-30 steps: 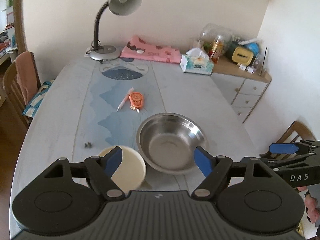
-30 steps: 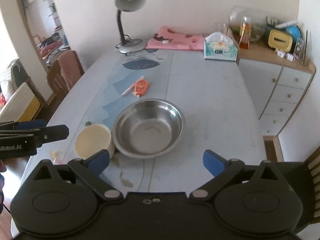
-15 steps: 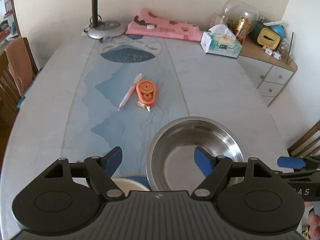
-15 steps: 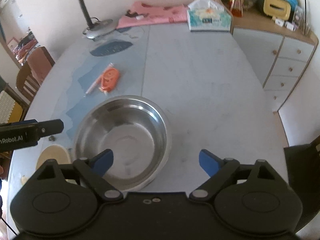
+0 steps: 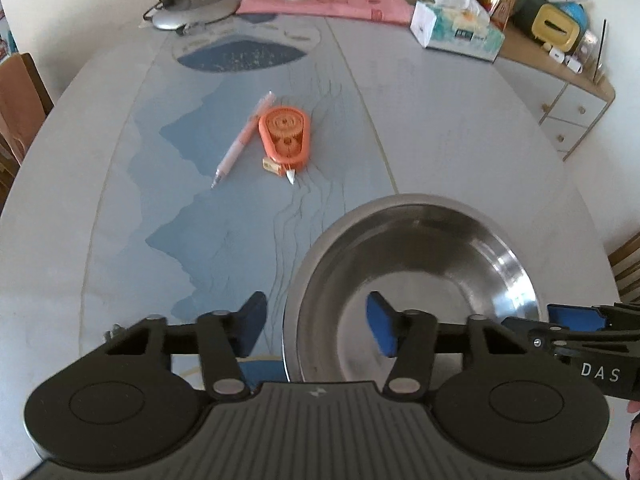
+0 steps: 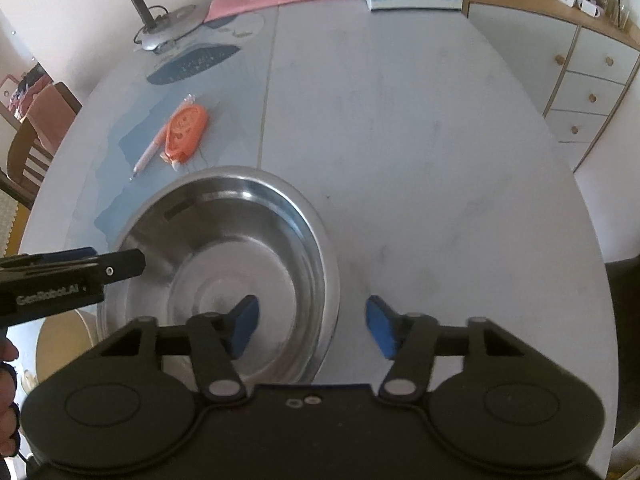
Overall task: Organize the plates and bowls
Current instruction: 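Close both tools on the steel bowl rim, then carry the steel bowl with both tools toward the pink plate stack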
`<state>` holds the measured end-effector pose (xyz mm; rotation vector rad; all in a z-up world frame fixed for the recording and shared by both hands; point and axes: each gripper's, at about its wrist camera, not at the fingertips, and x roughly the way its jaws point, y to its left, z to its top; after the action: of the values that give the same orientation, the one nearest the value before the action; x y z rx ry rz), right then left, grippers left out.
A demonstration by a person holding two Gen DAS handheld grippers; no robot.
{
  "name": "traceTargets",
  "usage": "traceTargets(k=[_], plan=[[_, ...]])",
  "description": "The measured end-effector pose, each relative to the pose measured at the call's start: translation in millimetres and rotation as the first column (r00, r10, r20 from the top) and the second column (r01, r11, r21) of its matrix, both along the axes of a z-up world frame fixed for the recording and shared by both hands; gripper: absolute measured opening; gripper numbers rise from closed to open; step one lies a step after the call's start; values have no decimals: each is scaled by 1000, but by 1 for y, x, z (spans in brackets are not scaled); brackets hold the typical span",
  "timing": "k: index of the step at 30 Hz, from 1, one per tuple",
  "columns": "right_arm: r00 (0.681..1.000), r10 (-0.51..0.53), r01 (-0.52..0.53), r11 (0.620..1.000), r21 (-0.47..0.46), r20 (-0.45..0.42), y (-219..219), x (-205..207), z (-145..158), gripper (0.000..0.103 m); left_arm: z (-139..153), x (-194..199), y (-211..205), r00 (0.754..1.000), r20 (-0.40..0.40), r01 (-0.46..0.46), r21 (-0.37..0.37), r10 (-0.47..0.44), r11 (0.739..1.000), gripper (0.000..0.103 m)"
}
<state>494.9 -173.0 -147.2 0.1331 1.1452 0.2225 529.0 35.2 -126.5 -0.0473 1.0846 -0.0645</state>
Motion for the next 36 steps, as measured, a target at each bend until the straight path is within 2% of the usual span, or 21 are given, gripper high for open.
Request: traceTargets(k=[1, 3, 5, 9, 11, 16, 23, 36], plan=[[1000, 1, -1, 1000, 1, -2, 0, 0, -1, 48, -2, 0, 0, 1000, -1, 1, 1, -1, 1000, 40], [1000, 5, -5, 1000, 2, -7, -1, -1, -3, 37, -5, 2, 0, 1000, -8, -1, 4, 1, 1000, 33], [1000, 9, -9, 1000, 4, -11, -1, -1, -4, 31, -7, 3, 0, 1000, -10, -2, 15, 2, 1000, 30], [1000, 5, -5, 1000, -9, -11, -2, -3, -4, 19, -7, 3, 1, 1000, -6, -13, 37, 13, 999, 17], [1000, -4, 4, 1000, -9, -13, -3, -3, -4, 15, -7, 3, 2, 1000, -7, -18, 38, 19, 999, 17], [999, -30, 30, 1000, 3, -13, -8, -5, -4, 14, -5, -1, 1, 1000, -3, -26, 35, 26, 999, 16], [999, -43, 43, 999, 16, 6, -15, -14, 9, 14, 15, -11, -4, 999, 28, -22, 26, 21, 999, 15], [998, -40, 39, 999, 23, 45, -28, -60, 63, 13, 74, -68, -13, 997, 72, -14, 20, 13, 1000, 15]])
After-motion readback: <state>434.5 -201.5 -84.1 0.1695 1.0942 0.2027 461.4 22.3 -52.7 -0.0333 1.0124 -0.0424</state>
